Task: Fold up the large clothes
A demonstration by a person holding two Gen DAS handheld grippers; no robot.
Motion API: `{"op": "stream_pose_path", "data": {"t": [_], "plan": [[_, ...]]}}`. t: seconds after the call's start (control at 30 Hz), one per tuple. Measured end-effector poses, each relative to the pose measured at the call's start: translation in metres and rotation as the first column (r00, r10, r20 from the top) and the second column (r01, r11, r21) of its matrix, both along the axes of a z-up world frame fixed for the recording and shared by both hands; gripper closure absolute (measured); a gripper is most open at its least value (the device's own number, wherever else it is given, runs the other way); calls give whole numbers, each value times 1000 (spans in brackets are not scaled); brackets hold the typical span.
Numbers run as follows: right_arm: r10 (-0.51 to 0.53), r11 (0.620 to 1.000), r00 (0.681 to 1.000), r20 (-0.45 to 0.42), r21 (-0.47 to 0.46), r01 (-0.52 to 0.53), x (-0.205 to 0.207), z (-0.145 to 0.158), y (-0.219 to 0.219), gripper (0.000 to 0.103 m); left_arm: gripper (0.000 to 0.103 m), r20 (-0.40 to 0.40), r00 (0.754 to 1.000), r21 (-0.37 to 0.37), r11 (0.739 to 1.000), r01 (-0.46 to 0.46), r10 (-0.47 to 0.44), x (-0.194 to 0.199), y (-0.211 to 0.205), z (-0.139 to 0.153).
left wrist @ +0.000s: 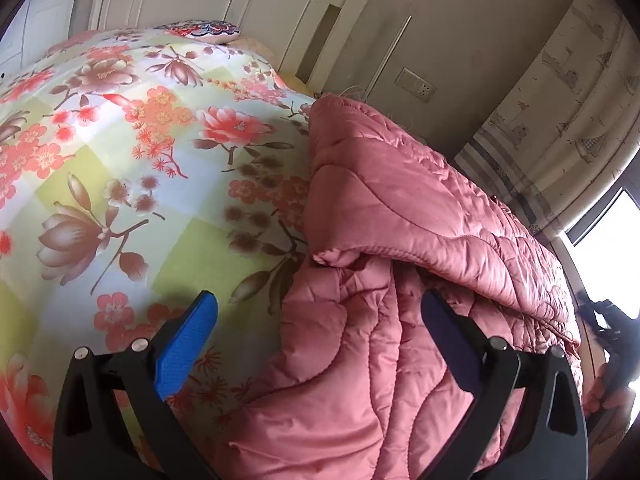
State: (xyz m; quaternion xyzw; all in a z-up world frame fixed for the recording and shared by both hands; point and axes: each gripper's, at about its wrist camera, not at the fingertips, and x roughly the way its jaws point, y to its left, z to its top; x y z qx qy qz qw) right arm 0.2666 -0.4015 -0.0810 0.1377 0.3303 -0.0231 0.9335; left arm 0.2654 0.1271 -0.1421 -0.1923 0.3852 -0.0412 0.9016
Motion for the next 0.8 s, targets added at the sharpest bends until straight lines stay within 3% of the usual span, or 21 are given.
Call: {"op": "stream_pose_path", "data": {"t": [0.03, 0.13, 0.23, 0.33, 0.4, 0.53, 0.67, 0.73, 0.8], "plan": [[38, 998, 998, 52, -47, -36, -5, 12, 14, 22, 2, -2, 1000, 1, 1000, 0, 0, 0, 0, 0], [194, 969, 979, 64, -170, -181, 2, 30, 55, 21, 2, -4, 1000, 5, 1000, 0, 0, 1, -1, -1], [271, 943, 963, 11, -203, -263, 22, 24, 82, 21, 2, -6, 1000, -2, 1000, -6, 6, 0, 0, -1], [241, 936, 966, -96, -239, -257, 51, -3, 84, 21, 2, -2, 1000, -7, 1000, -13, 13, 0, 2, -1], [187, 936, 959, -214, -257, -240, 66, -37, 79, 21, 2, 23, 1000, -15, 1000, -9, 9, -6, 3, 6], [208, 950, 964, -163, -203, -239, 55, -54, 64, 19, 2, 140, 987, -37, 996, 81, -75, -14, -1, 46], [207, 949, 967, -152, -208, -236, 54, -56, 67, 17, 2, 221, 961, -52, 982, 180, -164, 17, -18, 94], [209, 951, 966, -150, -199, -237, 56, -57, 65, 17, 2, 227, 948, -56, 969, 241, -223, 42, -32, 98], [214, 954, 966, -144, -183, -238, 57, -54, 61, 17, 2, 158, 950, -92, 954, 286, -270, 75, -45, 75]]}}
